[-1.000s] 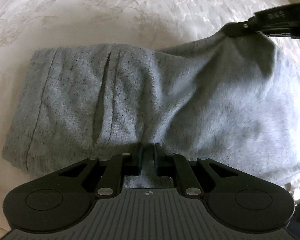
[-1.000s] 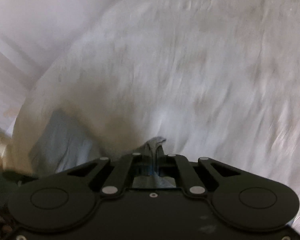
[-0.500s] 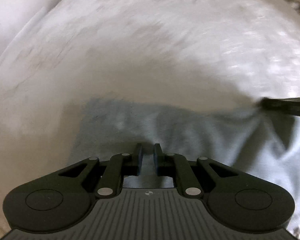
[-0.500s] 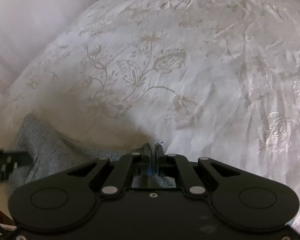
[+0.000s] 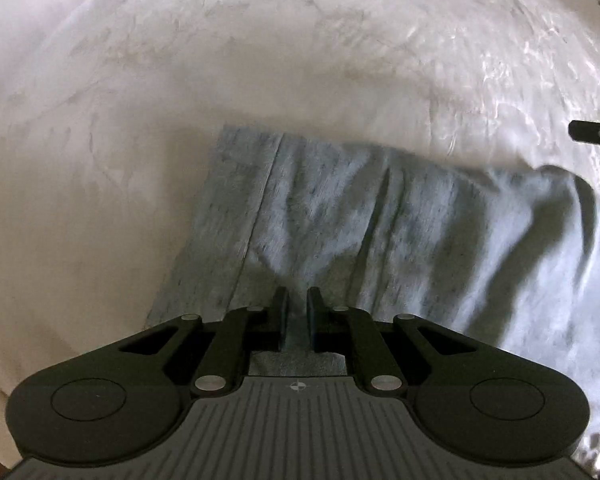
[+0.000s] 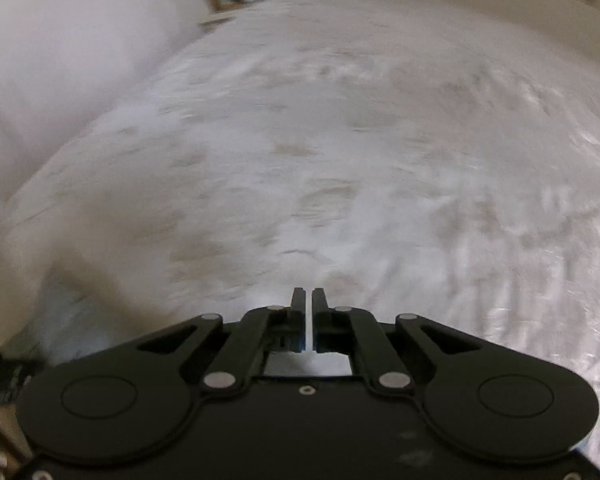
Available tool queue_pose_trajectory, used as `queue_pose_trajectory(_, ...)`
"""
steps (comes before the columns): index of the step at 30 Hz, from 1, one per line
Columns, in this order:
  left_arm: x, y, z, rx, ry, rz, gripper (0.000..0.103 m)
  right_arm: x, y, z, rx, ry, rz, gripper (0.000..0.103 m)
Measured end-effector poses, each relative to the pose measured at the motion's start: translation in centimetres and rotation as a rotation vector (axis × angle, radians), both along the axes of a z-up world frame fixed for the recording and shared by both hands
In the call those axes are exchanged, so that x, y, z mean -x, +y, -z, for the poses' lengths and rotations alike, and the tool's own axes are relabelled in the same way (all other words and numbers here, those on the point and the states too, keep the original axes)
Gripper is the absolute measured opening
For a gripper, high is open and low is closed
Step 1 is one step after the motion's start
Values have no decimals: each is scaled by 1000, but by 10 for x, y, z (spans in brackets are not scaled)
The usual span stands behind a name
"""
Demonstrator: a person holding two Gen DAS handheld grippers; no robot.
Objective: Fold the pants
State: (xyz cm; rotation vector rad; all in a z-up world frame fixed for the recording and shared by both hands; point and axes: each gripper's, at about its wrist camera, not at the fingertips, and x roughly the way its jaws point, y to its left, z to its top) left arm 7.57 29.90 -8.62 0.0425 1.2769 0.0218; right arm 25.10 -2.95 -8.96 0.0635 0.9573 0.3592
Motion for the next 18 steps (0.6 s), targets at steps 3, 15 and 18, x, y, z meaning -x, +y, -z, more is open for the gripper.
queue_pose_trajectory(3,18,11,0,21,5,14,11,24,24,1,-47,38,-113,11)
queue_pose_trajectory(15,23,14,-37,3,-95,9,11,132,108,41,-99,251,-520,17)
queue_pose_trajectory(18,3,-1,-53,28,-169,73,11,118,83,23,-133,205,-387,25)
